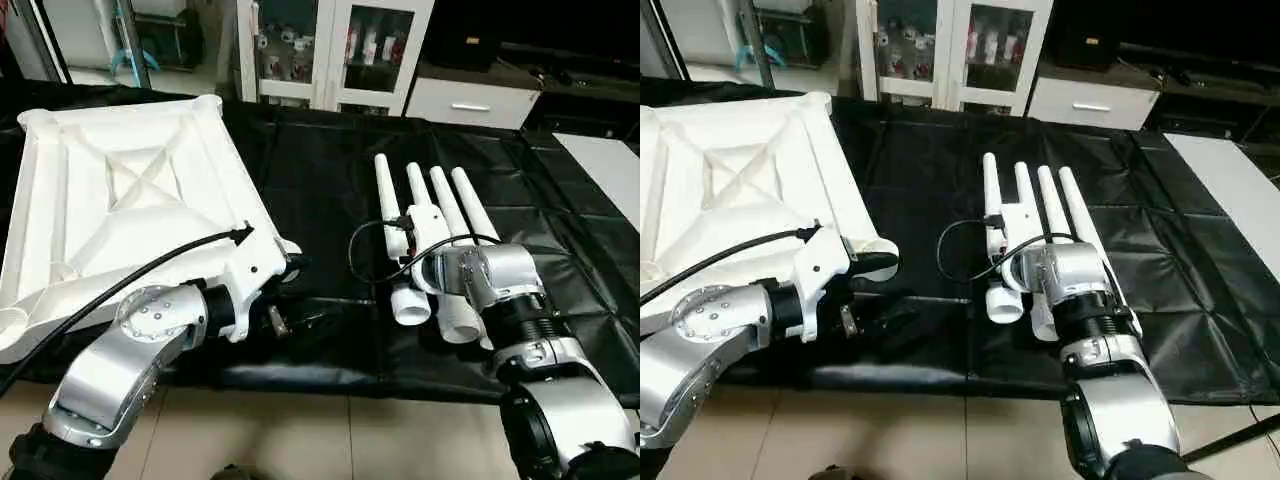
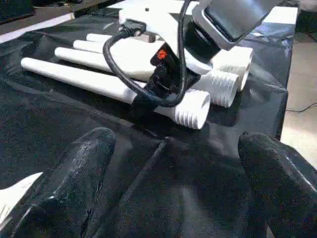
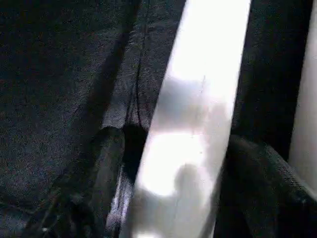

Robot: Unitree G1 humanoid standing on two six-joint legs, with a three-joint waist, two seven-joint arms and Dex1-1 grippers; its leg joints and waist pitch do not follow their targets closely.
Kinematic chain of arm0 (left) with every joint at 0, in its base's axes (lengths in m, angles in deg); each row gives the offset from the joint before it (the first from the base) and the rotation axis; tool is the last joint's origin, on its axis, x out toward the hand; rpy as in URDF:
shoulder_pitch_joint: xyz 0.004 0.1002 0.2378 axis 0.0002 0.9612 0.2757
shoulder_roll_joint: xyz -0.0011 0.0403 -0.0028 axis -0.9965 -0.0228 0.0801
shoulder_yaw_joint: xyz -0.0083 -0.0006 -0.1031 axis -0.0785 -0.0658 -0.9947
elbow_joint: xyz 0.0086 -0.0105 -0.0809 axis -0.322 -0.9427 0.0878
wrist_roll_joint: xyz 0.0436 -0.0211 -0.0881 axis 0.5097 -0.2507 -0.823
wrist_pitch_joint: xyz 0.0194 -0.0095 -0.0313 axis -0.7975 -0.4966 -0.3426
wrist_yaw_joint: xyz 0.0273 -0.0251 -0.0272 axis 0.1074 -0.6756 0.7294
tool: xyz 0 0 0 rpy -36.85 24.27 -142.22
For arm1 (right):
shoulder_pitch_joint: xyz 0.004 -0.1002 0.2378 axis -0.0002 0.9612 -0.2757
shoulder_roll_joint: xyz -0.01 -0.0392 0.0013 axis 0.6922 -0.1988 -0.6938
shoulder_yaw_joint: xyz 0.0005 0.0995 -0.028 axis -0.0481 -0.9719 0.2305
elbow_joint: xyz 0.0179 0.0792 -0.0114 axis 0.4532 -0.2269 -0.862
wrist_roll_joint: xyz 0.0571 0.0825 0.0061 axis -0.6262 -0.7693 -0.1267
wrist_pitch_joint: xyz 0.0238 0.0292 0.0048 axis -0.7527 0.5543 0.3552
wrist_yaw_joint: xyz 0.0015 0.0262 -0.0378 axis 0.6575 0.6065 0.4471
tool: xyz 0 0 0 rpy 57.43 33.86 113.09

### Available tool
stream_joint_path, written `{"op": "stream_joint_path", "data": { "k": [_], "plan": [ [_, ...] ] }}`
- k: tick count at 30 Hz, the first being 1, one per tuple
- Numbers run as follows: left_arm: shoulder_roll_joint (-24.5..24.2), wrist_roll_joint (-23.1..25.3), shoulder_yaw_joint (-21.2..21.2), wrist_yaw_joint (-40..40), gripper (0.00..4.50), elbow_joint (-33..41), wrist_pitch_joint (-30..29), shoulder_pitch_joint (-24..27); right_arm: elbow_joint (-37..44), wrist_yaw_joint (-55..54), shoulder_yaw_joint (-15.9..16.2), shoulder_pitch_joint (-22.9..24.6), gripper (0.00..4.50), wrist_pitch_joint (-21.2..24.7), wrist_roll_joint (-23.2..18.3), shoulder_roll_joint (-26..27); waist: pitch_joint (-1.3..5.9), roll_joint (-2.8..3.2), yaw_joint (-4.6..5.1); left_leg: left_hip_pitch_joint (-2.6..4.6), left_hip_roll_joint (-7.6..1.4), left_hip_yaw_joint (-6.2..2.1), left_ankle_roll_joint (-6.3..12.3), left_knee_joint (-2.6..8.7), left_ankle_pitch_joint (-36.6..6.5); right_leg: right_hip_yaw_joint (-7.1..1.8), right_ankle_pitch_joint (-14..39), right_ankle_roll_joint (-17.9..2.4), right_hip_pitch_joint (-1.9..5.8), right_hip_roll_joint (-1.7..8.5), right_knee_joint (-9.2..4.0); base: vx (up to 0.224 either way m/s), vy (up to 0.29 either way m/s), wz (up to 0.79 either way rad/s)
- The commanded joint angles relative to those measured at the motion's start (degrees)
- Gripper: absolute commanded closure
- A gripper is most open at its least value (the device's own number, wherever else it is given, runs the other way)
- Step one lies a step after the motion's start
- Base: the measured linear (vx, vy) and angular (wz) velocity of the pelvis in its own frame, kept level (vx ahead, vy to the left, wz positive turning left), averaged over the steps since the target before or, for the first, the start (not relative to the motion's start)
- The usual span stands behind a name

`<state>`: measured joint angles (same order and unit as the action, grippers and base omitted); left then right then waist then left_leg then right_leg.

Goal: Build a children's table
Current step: Pick table leg

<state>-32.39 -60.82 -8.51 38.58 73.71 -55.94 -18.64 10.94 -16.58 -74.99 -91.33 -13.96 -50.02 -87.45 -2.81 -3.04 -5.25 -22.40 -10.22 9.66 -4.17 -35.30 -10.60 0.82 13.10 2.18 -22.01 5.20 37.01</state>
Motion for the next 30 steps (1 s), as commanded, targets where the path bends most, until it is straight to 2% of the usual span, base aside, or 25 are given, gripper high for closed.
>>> {"op": "stream_joint_path", "data": {
  "k": [1, 6, 13, 15, 20, 21, 22, 23, 24, 25, 26, 27, 28, 29, 30],
  "plan": [
    [0.0, 0.7, 1.0, 0.5, 0.0, 0.5, 0.5, -0.4, -0.7, -0.5, -1.7, -1.2, 1.55, -1.3, -0.3, 0.0, 3.57, 0.4, -0.11, 1.49, -1.72, 0.01, -4.9, 5.11, -7.4, -0.98, 0.0, -9.4, 1.49, 1.77, -3.53, 0.0, 0.0, 0.0],
    [-0.1, 0.4, 1.0, 0.2, 0.0, 0.4, 0.2, -0.5, -1.1, -1.1, -2.9, -1.4, 2.08, -2.0, -0.9, 0.1, 3.53, 0.52, -0.05, 1.45, -1.7, 0.0, -5.0, 5.14, -7.6, -0.98, 0.5, -9.4, 1.47, 1.73, -3.59, 0.0, 0.0, 0.0],
    [-0.2, 1.1, 0.9, 1.1, 0.0, 0.1, 1.1, -0.9, -0.1, -2.1, -5.4, -1.2, 2.58, -3.1, -1.8, 0.4, 3.58, 0.45, -0.05, 1.47, -1.69, 0.02, -4.86, 5.12, -7.1, -0.95, -0.5, -9.5, 1.48, 1.66, -3.5, 0.0, 0.0, 0.0],
    [-0.1, 1.6, 0.8, 1.7, 0.0, 0.0, 1.7, -0.8, 0.6, -2.2, -5.8, -1.1, 2.63, -3.3, -2.0, 0.4, 3.57, 0.41, -0.09, 1.47, -1.75, 0.01, -4.74, 5.15, -7.3, -0.97, -0.2, -9.3, 1.5, 1.7, -3.57, 0.0, 0.0, 0.0],
    [2.6, 3.4, -2.0, 8.0, 0.0, -2.3, 1.2, -2.0, 9.3, -1.8, -10.8, -0.3, 2.66, -5.0, -6.4, 1.0, 3.6, 0.18, -0.14, 1.41, -1.78, 0.02, -4.18, 5.1, -6.2, -1.0, -1.6, -8.7, 1.58, 1.67, -3.48, 0.0, 0.0, 0.0],
    [2.6, 3.4, -2.0, 8.0, 0.0, -2.3, 1.2, -2.0, 9.3, -1.8, -10.8, -0.3, 2.66, -5.0, -6.4, 1.0, 3.69, 0.2, -0.22, 1.47, -1.76, 0.03, -3.99, 5.0, -5.7, -1.02, -2.6, -8.7, 1.61, 1.68, -3.41, 0.0, 0.0, 0.0],
    [4.3, 4.0, -3.4, 10.9, 0.0, -3.6, 1.8, -2.8, 12.4, -0.4, -12.7, 0.1, 2.66, -6.3, -8.7, 1.2, 3.67, -0.13, -0.26, 1.4, -1.73, 0.0, -3.72, 5.04, -5.2, -0.9, -2.6, -8.7, 1.64, 1.63, -3.48, 0.0, 0.0, 0.0],
    [4.3, 4.0, -3.4, 10.9, 0.0, -3.6, 1.8, -2.8, 12.4, -0.4, -12.7, 0.1, 2.66, -6.3, -8.7, 1.2, 3.68, 0.03, -0.35, 1.52, -1.83, -0.01, -3.63, 5.01, -5.6, -0.97, -2.8, -8.7, 1.63, 1.68, -3.43, 0.0, 0.0, 0.0],
    [7.7, 5.0, -5.7, 16.1, 0.0, -5.7, 4.4, -4.4, 18.3, 4.6, -15.7, 1.3, 2.66, -7.1, -14.1, 1.4, 3.59, -0.49, -0.28, 1.36, -1.83, 0.06, -3.13, 5.04, -5.5, -0.99, -3.3, -8.8, 1.74, 1.57, -3.54, 0.0, 0.0, 0.0],
    [7.7, 5.0, -5.7, 16.1, 0.0, -5.7, 4.4, -4.4, 18.3, 4.6, -15.7, 1.3, 2.66, -7.1, -14.1, 1.4, 3.59, -0.49, -0.28, 1.36, -1.83, 0.06, -3.13, 5.04, -5.5, -0.99, -3.3, -8.8, 1.74, 1.57, -3.54, 0.0, 0.0, 0.0],
    [8.8, 5.1, -6.5, 17.8, 0.0, -6.3, 4.5, -5.0, 20.5, 6.8, -16.7, 1.8, 2.66, -6.8, -16.3, 1.4, 3.84, -0.37, -0.67, 1.47, -1.97, -0.12, -2.22, 4.92, -4.5, -0.93, -6.0, -8.6, 1.99, 1.72, -3.34, 0.0, 0.0, 0.0],
    [10.3, 4.8, -7.7, 19.9, 0.0, -7.0, 4.7, -6.0, 22.7, 10.2, -18.0, 2.7, 2.66, -4.7, -20.0, 1.2, 3.88, -0.72, -0.8, 1.48, -1.95, -0.07, -1.81, 4.82, -3.9, -0.87, -6.6, -8.7, 1.93, 1.67, -3.34, 0.0, 0.0, 0.0],
    [10.4, 4.8, -7.7, 20.0, 0.0, -7.1, 4.7, -6.1, 22.8, 10.3, -18.0, 2.7, 2.67, -4.6, -20.1, 1.2, 3.85, -0.62, -0.98, 1.5, -1.97, -0.09, -1.39, 4.77, -3.7, -0.89, -7.4, -9.0, 1.9, 1.71, -3.24, 0.0, 0.0, 0.0],
    [12.7, 3.3, -9.9, 22.4, 0.0, -7.5, 5.2, -7.6, 26.0, 15.4, -19.1, 4.3, 2.67, -2.1, -24.9, 0.6, 3.76, -0.93, -0.97, 1.46, -1.96, -0.08, -1.24, 4.79, -3.6, -0.83, -7.0, -9.0, 1.86, 1.66, -3.37, 0.0, 0.0, 0.0],
    [14.3, 2.3, -11.4, 24.0, 0.0, -7.8, 5.8, -8.5, 28.1, 18.6, -19.8, 5.4, 2.67, -0.3, -28.1, 0.2, 3.86, -0.9, -1.32, 1.48, -2.04, -0.12, -0.89, 4.7, -3.5, -0.89, -7.7, -9.4, 2.09, 1.84, -3.24, 0.0, 0.0, 0.0]
  ]
}}
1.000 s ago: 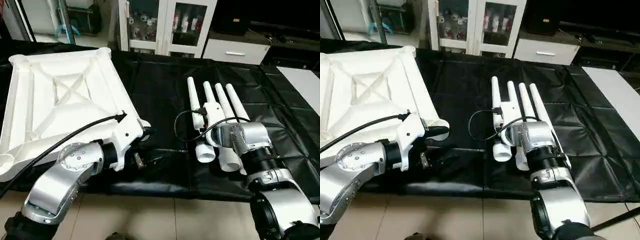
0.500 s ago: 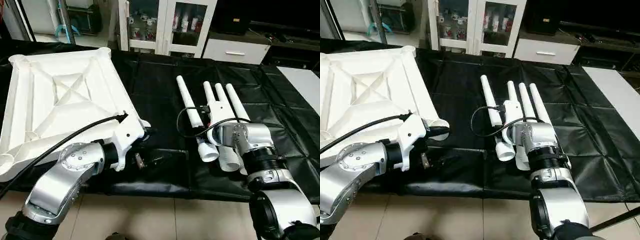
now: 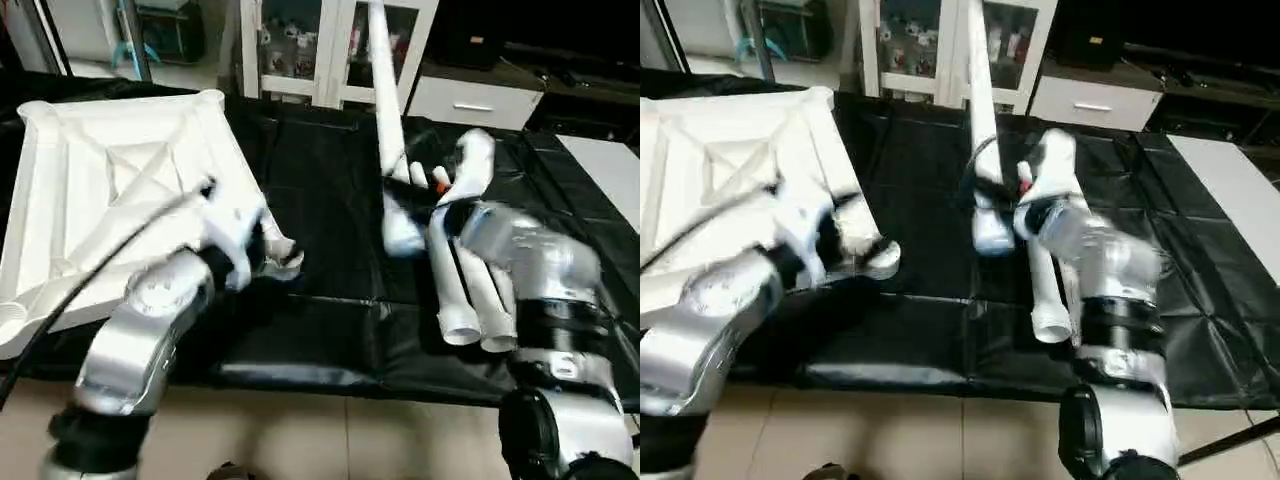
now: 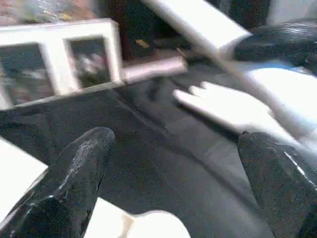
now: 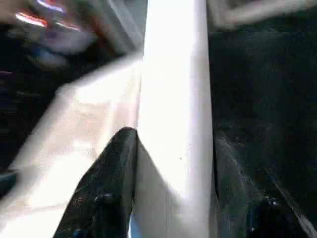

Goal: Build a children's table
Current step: Pick table leg

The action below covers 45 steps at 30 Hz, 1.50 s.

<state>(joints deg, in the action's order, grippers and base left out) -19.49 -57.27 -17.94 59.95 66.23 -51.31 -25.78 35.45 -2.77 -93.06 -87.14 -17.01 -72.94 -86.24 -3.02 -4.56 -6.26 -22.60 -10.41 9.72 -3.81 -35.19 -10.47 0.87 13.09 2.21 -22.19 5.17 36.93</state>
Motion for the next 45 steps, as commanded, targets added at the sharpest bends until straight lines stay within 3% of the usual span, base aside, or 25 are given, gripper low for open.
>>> {"op": "stream_joint_path", "data": {
  "k": [1, 2, 3, 4, 5, 6, 7, 8, 10, 14, 18, 20, 22, 23, 25, 26, 29, 31, 32, 34, 36, 37, 38, 40, 45],
  "plan": [
    [2.8, -4.1, -3.6, 2.7, 0.0, 0.3, -0.1, -2.1, 4.5, 7.1, -2.8, 1.9, 2.67, 3.8, -7.6, -1.4, 4.01, 0.63, -0.53, 1.77, -1.92, -0.21, -1.06, 4.62, -3.5, -0.86, -8.0, -9.9, 2.13, 1.8, -3.32, 0.0, 0.0, 0.0],
    [3.5, -5.5, -4.4, 2.8, 0.0, 0.6, -0.8, -2.5, 5.0, 8.3, -3.3, 2.3, 2.67, 4.3, -8.8, -1.6, 4.01, 0.13, -0.51, 1.76, -1.84, -0.08, -1.3, 4.57, -3.7, -0.86, -8.0, -10.5, 2.17, 1.84, -3.17, 0.0, 0.0, 0.0],
    [4.2, -7.5, -5.3, 2.5, 0.0, 1.2, -1.5, -2.9, 5.4, 9.2, -4.0, 2.7, 2.67, 4.9, -10.1, -1.7, 3.94, 0.16, -0.82, 1.79, -1.91, -0.13, -1.44, 4.65, -4.1, -0.8, -6.9, -11.1, 2.03, 1.9, -3.36, 0.0, 0.0, 0.0],
    [5.1, -9.7, -6.4, 2.2, 0.0, 1.9, -2.4, -3.3, 5.7, 10.2, -4.8, 3.2, 2.67, 5.6, -11.6, -1.9, 3.86, -0.23, -0.75, 1.73, -1.82, -0.11, -1.6, 4.65, -4.5, -0.77, -6.0, -11.3, 2.05, 1.91, -3.35, 0.0, 0.0, 0.0],
    [6.4, -15.1, -8.2, 1.0, 0.0, 3.6, -4.3, -3.8, 6.0, 11.6, -6.0, 3.6, 2.67, 6.7, -13.7, -2.3, 3.7, -0.38, -0.94, 1.77, -1.88, -0.05, -2.0, 4.78, -5.6, -0.77, -3.0, -11.6, 1.87, 2.02, -3.64, 0.0, 0.0, 0.0],
    [6.4, -15.1, -8.2, 1.0, 0.0, 3.6, -4.3, -3.8, 6.0, 11.6, -6.0, 3.6, 2.67, 6.7, -13.7, -2.3, 3.75, -0.42, -1.07, 1.79, -1.79, -0.02, -2.35, 4.74, -5.6, -0.77, -2.5, -11.9, 2.0, 2.11, -3.47, 0.0, 0.0, 0.0],
    [6.4, -15.1, -8.2, 1.0, 0.0, 3.6, -4.3, -3.8, 6.0, 11.6, -6.0, 3.6, 2.67, 6.7, -13.7, -2.3, 3.65, -0.36, -1.19, 1.83, -1.88, 0.01, -2.68, 4.82, -6.3, -0.81, -0.8, -11.6, 1.74, 2.07, -3.77, 0.0, 0.0, 0.0],
    [7.6, -18.8, -9.6, 0.3, 0.0, 4.8, -5.3, -4.3, 6.8, 12.2, -6.7, 3.9, 2.67, 7.4, -15.4, -2.4, 3.55, -0.77, -1.25, 1.79, -1.88, 0.01, -2.74, 4.91, -6.8, -0.78, 0.3, -11.2, 1.74, 2.07, -3.97, 0.0, 0.0, 0.0],
    [9.4, -23.7, -12.0, 1.1, 0.0, 5.5, -6.1, -5.4, 8.4, 11.9, -6.9, 4.2, 2.67, 7.6, -17.1, -2.0, 3.56, -0.61, -1.67, 1.95, -1.97, -0.02, -3.38, 4.97, -7.2, -0.85, 1.4, -10.5, 1.65, 2.13, -4.07, 0.0, 0.0, 0.0],
    [11.4, -28.1, -14.4, 2.8, 0.0, 5.2, -7.4, -6.7, 10.8, 11.4, -6.6, 5.1, 2.67, 7.8, -18.9, -1.3, 3.55, -0.73, -2.09, 1.82, -1.83, -0.13, -4.03, 5.05, -7.2, -0.85, 1.9, -8.9, 1.69, 2.13, -4.14, 0.0, 0.0, 0.0],
    [12.3, -31.3, -15.4, 4.6, 0.0, 4.8, -11.1, -8.8, 14.9, 11.6, -2.7, 7.0, 2.67, 7.1, -16.4, -2.3, 3.61, -0.7, -2.29, 1.82, -1.8, -0.24, -4.85, 5.08, -6.1, -0.8, 1.1, -6.6, 1.71, 1.9, -4.23, 0.0, 0.0, 0.0],
    [13.1, -32.9, -16.3, 7.4, 0.0, 2.6, -13.9, -11.5, 19.8, 11.9, 7.0, 9.7, 2.67, 1.6, -7.1, -5.6, 3.56, -0.42, -2.38, 1.87, -1.73, -0.27, -5.86, 5.12, -6.5, -0.86, 1.7, -5.3, 1.6, 1.88, -4.46, 0.0, 0.0, 0.0],
    [13.7, -33.8, -16.8, 9.1, 0.0, 1.1, -15.1, -13.1, 22.5, 12.1, 12.3, 11.3, 2.67, -1.9, -2.2, -7.5, 3.58, -0.7, -2.4, 1.74, -1.71, -0.33, -6.51, 5.21, -6.6, -0.83, 1.8, -4.4, 1.82, 1.77, -4.63, 0.0, 0.0, 0.0],
    [13.9, -33.4, -16.6, 9.4, 0.0, -0.2, -15.2, -13.7, 23.8, 11.7, 14.1, 12.2, 2.67, -2.9, -0.9, -7.5, 3.6, -0.22, -2.43, 1.66, -1.76, -0.52, -6.87, 5.41, -7.4, -0.78, 2.4, -4.0, 1.86, 1.98, -4.61, 0.0, 0.0, 0.0],
    [14.2, -33.0, -16.2, 9.9, 0.0, -1.8, -15.2, -13.8, 25.1, 10.7, 15.7, 13.3, 2.67, -5.2, 1.0, -7.3, 3.74, -0.69, -2.21, 1.67, -1.73, -0.46, -6.32, 5.46, -7.5, -0.75, 2.4, -3.9, 1.89, 1.93, -4.82, 0.0, 0.0, 0.0],
    [14.7, -33.6, -16.4, 10.5, 0.0, -2.5, -15.2, -14.2, 26.2, 9.6, 17.2, 13.7, 2.68, -6.1, 2.3, -7.4, 3.72, 0.01, -2.14, 1.74, -1.73, -0.53, -6.26, 5.48, -7.4, -0.79, 1.3, -4.3, 1.7, 1.83, -4.65, 0.0, 0.0, 0.0],
    [16.0, -35.3, -17.3, 12.0, 0.0, -3.9, -15.7, -15.4, 28.2, 7.1, 20.7, 14.3, 2.68, -8.6, 6.1, -7.9, 3.82, -0.13, -1.93, 1.72, -1.63, -0.46, -6.51, 5.26, -5.8, -0.75, -2.9, -5.1, 1.87, 1.56, -4.48, 0.0, 0.0, 0.0],
    [16.3, -35.0, -17.5, 12.6, 0.0, -4.8, -16.0, -15.7, 28.5, 6.2, 22.4, 14.5, 2.68, -10.2, 8.4, -8.3, 3.82, -0.03, -1.94, 1.8, -1.65, -0.46, -6.33, 5.27, -6.5, -0.73, -3.0, -5.2, 1.92, 1.64, -4.45, 0.0, 0.0, 0.0],
    [16.5, -35.0, -17.8, 13.2, 0.0, -5.3, -16.1, -15.9, 28.6, 5.7, 23.0, 14.5, 2.68, -10.9, 9.2, -8.3, 3.75, 0.35, -1.8, 1.83, -1.59, -0.41, -6.76, 5.26, -7.3, -0.79, -2.5, -5.0, 1.81, 1.53, -4.71, 0.0, 0.0, 0.0],
    [16.8, -35.5, -18.6, 14.2, 0.0, -6.1, -16.3, -16.3, 28.7, 4.8, 24.6, 14.6, 2.68, -13.3, 11.9, -8.6, 3.75, 0.22, -1.78, 1.79, -1.6, -0.46, -6.73, 5.3, -7.9, -0.8, -2.4, -5.1, 1.92, 1.58, -4.57, 0.0, 0.0, 0.0],
    [16.7, -35.2, -18.9, 14.8, 0.0, -6.6, -16.0, -16.6, 28.7, 3.7, 25.9, 14.6, 2.68, -15.3, 14.6, -9.0, 3.77, 0.45, -1.7, 1.79, -1.6, -0.57, -7.06, 5.32, -8.3, -0.76, -2.6, -5.1, 1.98, 1.55, -4.59, 0.0, 0.0, 0.0],
    [16.6, -35.1, -19.3, 15.4, 0.0, -7.1, -15.8, -17.0, 28.1, 2.3, 28.9, 14.4, 2.68, -19.0, 19.9, -10.4, 3.79, 0.58, -1.77, 1.85, -1.69, -0.62, -7.2, 5.3, -8.2, -0.75, -2.8, -4.9, 1.96, 1.62, -4.53, 0.0, 0.0, 0.0],
    [16.6, -35.1, -19.3, 15.4, 0.0, -7.1, -15.8, -17.0, 28.0, 2.2, 29.2, 14.4, 2.68, -19.3, 20.4, -10.5, 3.77, 0.54, -1.73, 1.82, -1.67, -0.63, -7.42, 5.28, -8.0, -0.74, -2.9, -4.7, 1.97, 1.56, -4.56, 0.0, 0.0, 0.0],
    [17.0, -36.0, -20.1, 16.4, 0.0, -7.6, -15.3, -17.6, 26.7, 0.1, 33.6, 13.8, 2.68, -24.6, 27.9, -12.6, 3.76, 0.46, -1.67, 1.83, -1.54, -0.56, -7.54, 5.2, -7.8, -0.77, -3.8, -4.6, 2.12, 1.44, -4.53, 0.0, 0.0, 0.0],
    [17.1, -35.0, -20.6, 18.1, 0.0, -8.1, -14.6, -18.0, 25.4, -5.0, 37.3, 12.5, 2.68, -30.0, 35.5, -13.1, 3.79, 0.48, -1.51, 1.89, -1.54, -0.59, -7.27, 5.1, -8.0, -0.8, -4.4, -4.7, 2.11, 1.42, -4.32, 0.0, 0.0, 0.0]
  ]
}}
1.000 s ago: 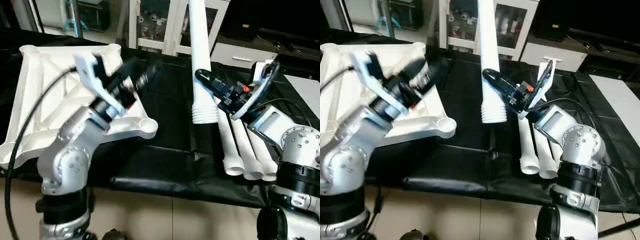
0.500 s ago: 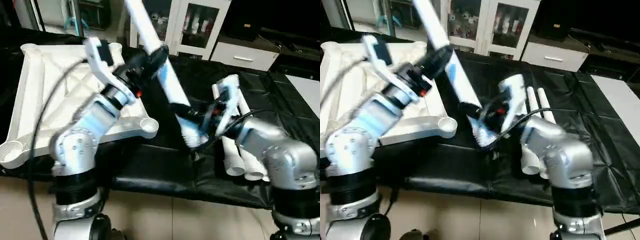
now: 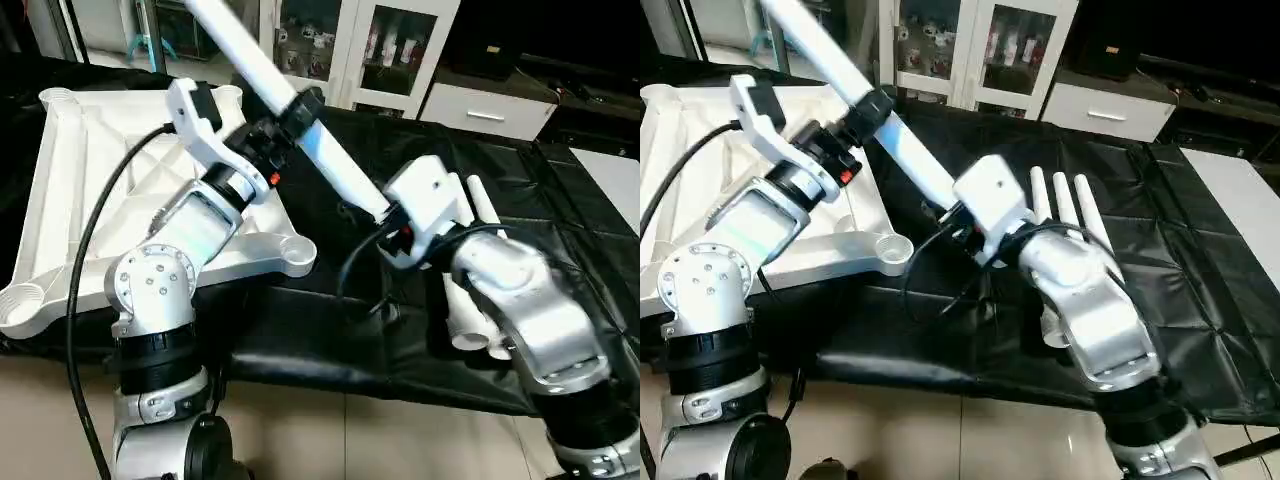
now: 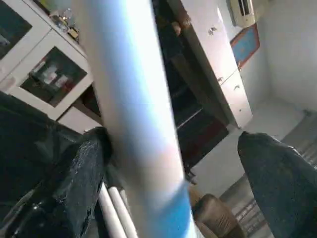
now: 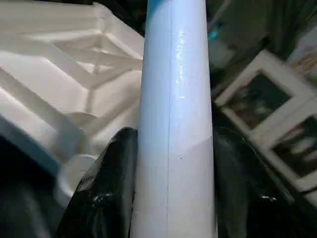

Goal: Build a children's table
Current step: Pick table leg

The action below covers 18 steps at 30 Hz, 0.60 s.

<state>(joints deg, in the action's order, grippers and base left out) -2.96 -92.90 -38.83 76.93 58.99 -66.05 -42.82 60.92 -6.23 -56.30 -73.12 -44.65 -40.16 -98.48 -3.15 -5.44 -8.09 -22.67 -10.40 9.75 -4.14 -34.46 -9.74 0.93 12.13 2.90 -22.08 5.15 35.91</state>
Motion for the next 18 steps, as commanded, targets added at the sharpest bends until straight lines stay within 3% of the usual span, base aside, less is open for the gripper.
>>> {"op": "stream_joint_path", "data": {
  "k": [1, 4, 11, 18],
  "plan": [
    [0.7, 0.9, 0.0, 1.6, 0.0, -1.0, 1.1, -1.2, -0.5, -2.4, 2.5, -1.9, 2.68, -4.3, 5.9, -1.8, 3.91, 1.34, 0.42, 2.02, -1.52, -0.61, -6.85, 4.34, -8.8, -0.85, -3.7, -5.2, 1.98, 1.35, -3.29, 0.0, 0.0, 0.0],
    [1.3, -0.1, -1.0, 2.6, 0.0, -0.9, 2.1, -2.1, -2.2, -3.8, 5.6, -2.3, 2.68, -6.8, 11.0, -2.6, 3.91, 1.34, 0.54, 2.0, -1.48, -0.58, -6.83, 4.24, -8.7, -0.91, -4.5, -5.0, 2.06, 1.34, -3.24, 0.0, 0.0, 0.0],
    [2.4, -3.1, -3.5, 6.3, 0.0, -2.2, 1.5, -3.0, -5.2, -7.6, 7.6, -3.2, 2.68, -11.7, 17.3, -2.3, 3.96, 1.25, 0.55, 2.05, -1.37, -0.55, -6.31, 4.07, -8.6, -0.92, -5.7, -5.5, 2.13, 1.19, -3.05, 0.0, 0.0, 0.0],
    [3.0, -3.6, -4.4, 9.0, 0.74, -2.8, 1.5, -3.0, -7.1, -9.0, 7.5, -3.6, 2.68, -14.7, 20.4, -2.5, 4.02, 1.19, 0.58, 2.05, -1.4, -0.53, -5.52, 3.94, -8.3, -0.89, -6.7, -5.5, 2.17, 1.14, -2.91, 0.0, 0.0, 0.0]
  ]
}}
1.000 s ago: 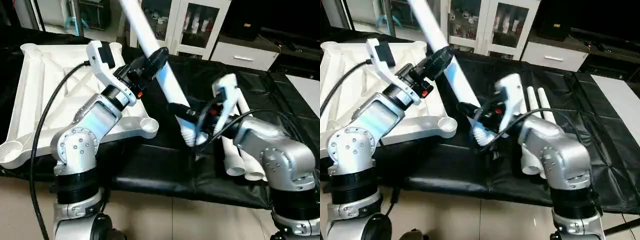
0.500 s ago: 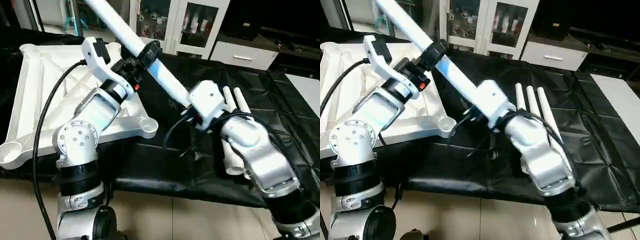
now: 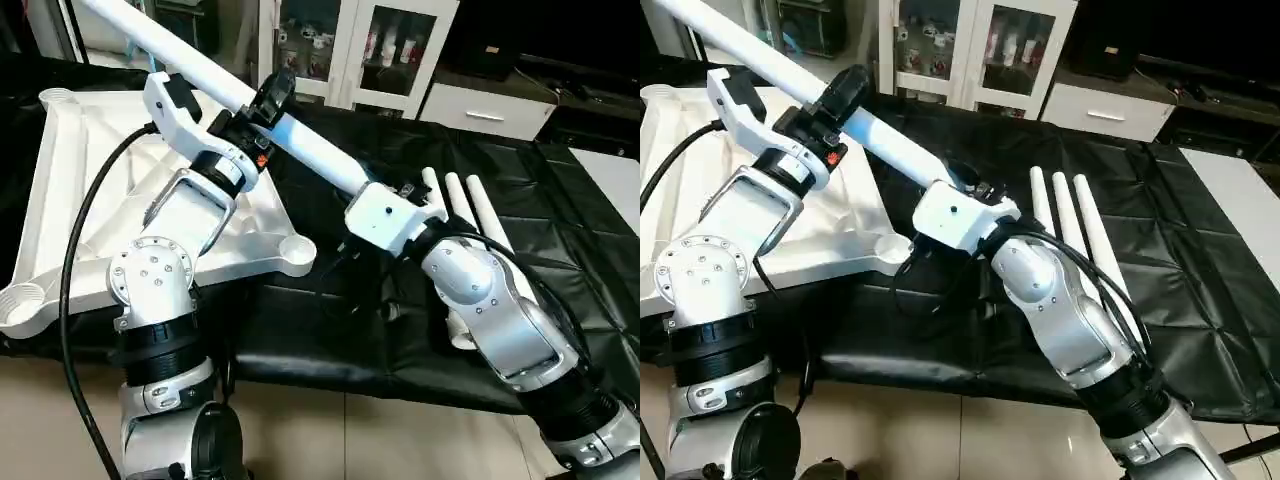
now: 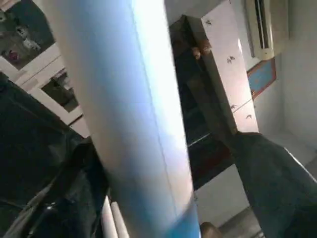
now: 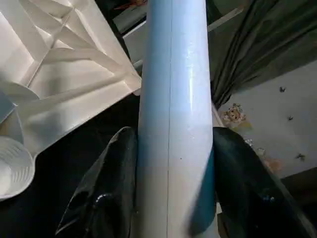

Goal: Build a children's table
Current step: Pick table leg

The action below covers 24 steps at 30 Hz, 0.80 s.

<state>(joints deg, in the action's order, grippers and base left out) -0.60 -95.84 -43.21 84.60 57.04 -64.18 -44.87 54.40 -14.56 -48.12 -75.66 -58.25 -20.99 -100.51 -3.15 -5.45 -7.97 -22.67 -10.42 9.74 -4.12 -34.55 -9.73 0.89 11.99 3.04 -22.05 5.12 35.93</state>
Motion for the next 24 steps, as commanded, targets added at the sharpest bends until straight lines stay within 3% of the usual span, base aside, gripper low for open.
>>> {"op": "stream_joint_path", "data": {
  "k": [1, 15, 16, 24],
  "plan": [
    [0.7, -0.7, -0.1, 1.5, 0.82, -0.9, -0.4, -0.9, -0.8, -0.8, -0.8, -1.0, 2.68, -1.3, 1.4, -0.4, 3.99, 1.15, 0.49, 2.04, -1.34, -0.49, -5.5, 4.01, -8.4, -0.87, -6.4, -5.6, 2.14, 1.15, -3.0, 0.0, 0.0, 0.0],
    [0.5, -1.5, -0.1, 3.0, 1.85, -1.2, -0.4, -1.1, -2.7, -0.6, -1.9, -0.9, 2.68, -3.4, 2.8, 0.4, 4.04, 1.19, 0.54, 2.07, -1.35, -0.5, -4.94, 3.93, -8.6, -0.85, -6.3, -6.1, 2.12, 1.11, -2.91, 0.0, 0.0, 0.0],
    [0.4, -1.5, -0.1, 3.0, 2.16, -1.2, -0.3, -1.1, -2.7, -0.6, -2.0, -0.8, 2.68, -3.5, 2.9, 0.5, 4.05, 1.27, 0.52, 2.08, -1.36, -0.52, -4.96, 3.94, -8.7, -0.84, -6.2, -6.1, 2.12, 1.13, -2.9, 0.0, 0.0, 0.0],
    [-0.5, 0.0, 1.7, 1.8, 2.59, -0.6, 0.4, -0.7, -2.7, -0.3, -3.1, -0.4, 2.68, -3.8, 1.9, 1.5, 4.07, 1.32, 0.55, 2.1, -1.36, -0.5, -4.93, 3.95, -9.0, -0.83, -6.1, -6.3, 2.05, 1.16, -2.9, 0.0, 0.0, 0.0]
  ]
}}
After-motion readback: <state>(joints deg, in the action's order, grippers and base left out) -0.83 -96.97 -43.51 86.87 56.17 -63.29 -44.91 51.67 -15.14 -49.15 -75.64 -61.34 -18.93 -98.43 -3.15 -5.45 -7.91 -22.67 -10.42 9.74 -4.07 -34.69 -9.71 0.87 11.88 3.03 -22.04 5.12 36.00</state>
